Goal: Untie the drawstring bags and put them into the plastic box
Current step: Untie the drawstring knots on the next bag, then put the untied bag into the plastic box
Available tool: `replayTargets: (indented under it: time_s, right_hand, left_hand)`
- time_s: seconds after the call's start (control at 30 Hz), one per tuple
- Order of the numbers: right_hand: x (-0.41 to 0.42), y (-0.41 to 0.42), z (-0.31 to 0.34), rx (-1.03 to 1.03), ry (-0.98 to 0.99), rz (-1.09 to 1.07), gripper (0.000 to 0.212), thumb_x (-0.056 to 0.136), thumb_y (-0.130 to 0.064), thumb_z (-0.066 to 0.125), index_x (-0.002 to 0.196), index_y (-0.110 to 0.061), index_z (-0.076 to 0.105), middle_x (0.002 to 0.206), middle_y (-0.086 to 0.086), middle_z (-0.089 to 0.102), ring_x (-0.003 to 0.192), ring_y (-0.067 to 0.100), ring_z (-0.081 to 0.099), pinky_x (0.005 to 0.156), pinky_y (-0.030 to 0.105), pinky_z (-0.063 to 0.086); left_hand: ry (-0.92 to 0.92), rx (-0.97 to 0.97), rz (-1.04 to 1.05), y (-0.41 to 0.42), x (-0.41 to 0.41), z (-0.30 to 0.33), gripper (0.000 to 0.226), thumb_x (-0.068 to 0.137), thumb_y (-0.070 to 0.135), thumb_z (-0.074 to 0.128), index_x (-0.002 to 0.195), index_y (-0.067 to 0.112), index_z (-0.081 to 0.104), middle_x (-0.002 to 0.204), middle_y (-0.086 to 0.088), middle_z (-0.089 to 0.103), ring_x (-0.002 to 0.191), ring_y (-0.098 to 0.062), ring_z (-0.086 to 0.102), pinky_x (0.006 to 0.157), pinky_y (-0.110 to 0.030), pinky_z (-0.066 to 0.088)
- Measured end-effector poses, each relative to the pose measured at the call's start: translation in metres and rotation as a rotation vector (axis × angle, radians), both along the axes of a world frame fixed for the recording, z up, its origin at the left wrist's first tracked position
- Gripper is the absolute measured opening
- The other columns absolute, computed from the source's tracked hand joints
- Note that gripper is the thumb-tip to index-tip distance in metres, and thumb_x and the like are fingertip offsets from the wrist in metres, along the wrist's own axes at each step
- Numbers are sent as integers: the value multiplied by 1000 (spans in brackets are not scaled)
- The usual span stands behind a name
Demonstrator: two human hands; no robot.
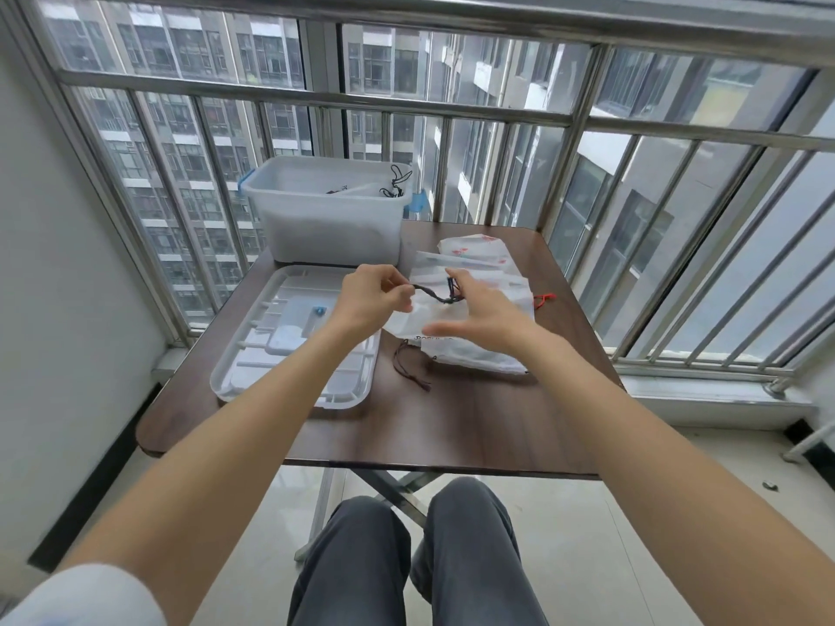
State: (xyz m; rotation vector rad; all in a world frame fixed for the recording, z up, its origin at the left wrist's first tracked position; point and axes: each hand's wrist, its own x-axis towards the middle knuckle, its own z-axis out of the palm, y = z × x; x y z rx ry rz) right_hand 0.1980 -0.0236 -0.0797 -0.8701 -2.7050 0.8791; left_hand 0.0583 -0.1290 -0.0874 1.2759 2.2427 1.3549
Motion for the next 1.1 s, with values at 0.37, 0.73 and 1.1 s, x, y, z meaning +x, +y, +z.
replayTargets:
  time_s: [0.37,0.73,1.1]
  right_hand:
    - [-20,18,42,-363,552,-256,22,84,-31,68,87,-12,58,99,14,68,82,25,64,75,38,53]
    - [-48,29,74,-1177,947,-146,36,93,-34,50,108,-2,57,103,14,65,74,24,67,60,34,58]
    - [-132,57,82,-732,919,-396,62,84,8,53,133,-20,28,123,9,43,96,24,55,70,33,54]
  left_hand:
    - [-366,105,137,6,-20,8,34,97,33,45,117,8,57,116,-6,60,107,-20,57,88,-30,42]
    - [-1091,306,10,18,-37,21,49,87,39,56,125,8,50,106,-14,62,91,-26,63,61,-30,53]
    - [-432,280,256,18,-157,89,48,89,-6,48,130,19,50,130,-8,49,89,-18,57,71,-29,56]
